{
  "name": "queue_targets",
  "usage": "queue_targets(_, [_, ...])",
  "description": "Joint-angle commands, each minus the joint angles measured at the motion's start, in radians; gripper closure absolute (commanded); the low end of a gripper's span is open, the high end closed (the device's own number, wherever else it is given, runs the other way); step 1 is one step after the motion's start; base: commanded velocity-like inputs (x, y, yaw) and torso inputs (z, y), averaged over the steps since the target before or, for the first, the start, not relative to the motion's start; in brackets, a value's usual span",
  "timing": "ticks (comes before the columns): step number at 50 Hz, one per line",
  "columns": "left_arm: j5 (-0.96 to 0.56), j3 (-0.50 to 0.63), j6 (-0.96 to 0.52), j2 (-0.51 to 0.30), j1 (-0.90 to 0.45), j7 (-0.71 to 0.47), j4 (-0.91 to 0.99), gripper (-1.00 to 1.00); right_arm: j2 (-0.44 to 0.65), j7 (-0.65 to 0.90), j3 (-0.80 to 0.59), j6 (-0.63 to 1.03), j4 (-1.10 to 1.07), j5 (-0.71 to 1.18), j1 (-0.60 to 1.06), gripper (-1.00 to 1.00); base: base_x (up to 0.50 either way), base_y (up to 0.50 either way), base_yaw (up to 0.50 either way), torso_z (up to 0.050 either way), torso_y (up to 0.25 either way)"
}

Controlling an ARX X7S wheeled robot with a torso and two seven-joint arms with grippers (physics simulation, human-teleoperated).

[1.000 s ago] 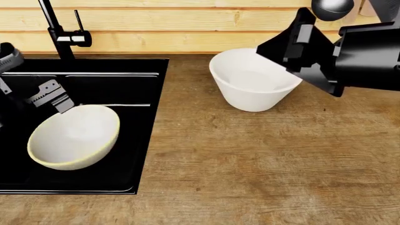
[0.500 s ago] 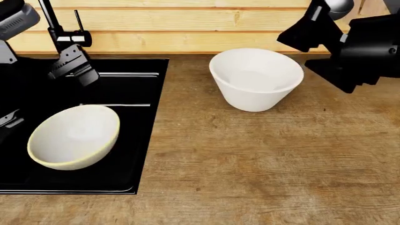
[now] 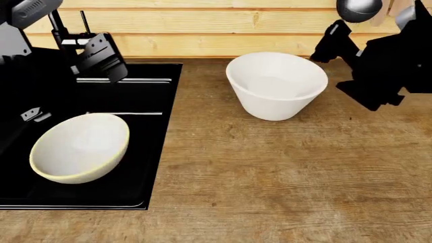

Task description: Stack the bowls in the sink.

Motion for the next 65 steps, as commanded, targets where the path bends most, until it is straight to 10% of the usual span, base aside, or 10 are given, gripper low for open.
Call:
queue_targets(1, [-0.004, -0.001, -0.006, 0.005, -0.002, 0.026, 0.006, -1.0, -0.044, -0.044, -0.047, 0.016, 0.125, -0.069, 0.009, -1.0, 0.0, 0.0, 0.0, 0.0, 0.0])
queue_targets(60, [0.005, 0.004, 0.027, -0.009, 0.021, 0.05, 0.021, -1.0, -0.308, -0.338, -0.231, 0.092, 0.611, -0.293, 0.031, -1.0, 0.0, 0.0, 0.0, 0.0, 0.0])
queue_targets(61, [0.005, 0.004, 0.028, -0.009, 0.022, 0.05, 0.022, -1.0, -0.305, -0.333, -0.23, 0.093, 0.604, -0.292, 0.03, 1.0, 0.0, 0.0, 0.0, 0.0, 0.0])
queue_targets(65, [0.006, 0.004, 0.03, -0.009, 0.024, 0.052, 0.024, -1.0, -0.297, -0.325, -0.226, 0.098, 0.584, -0.288, 0.031, 1.0, 0.0, 0.0, 0.0, 0.0, 0.0])
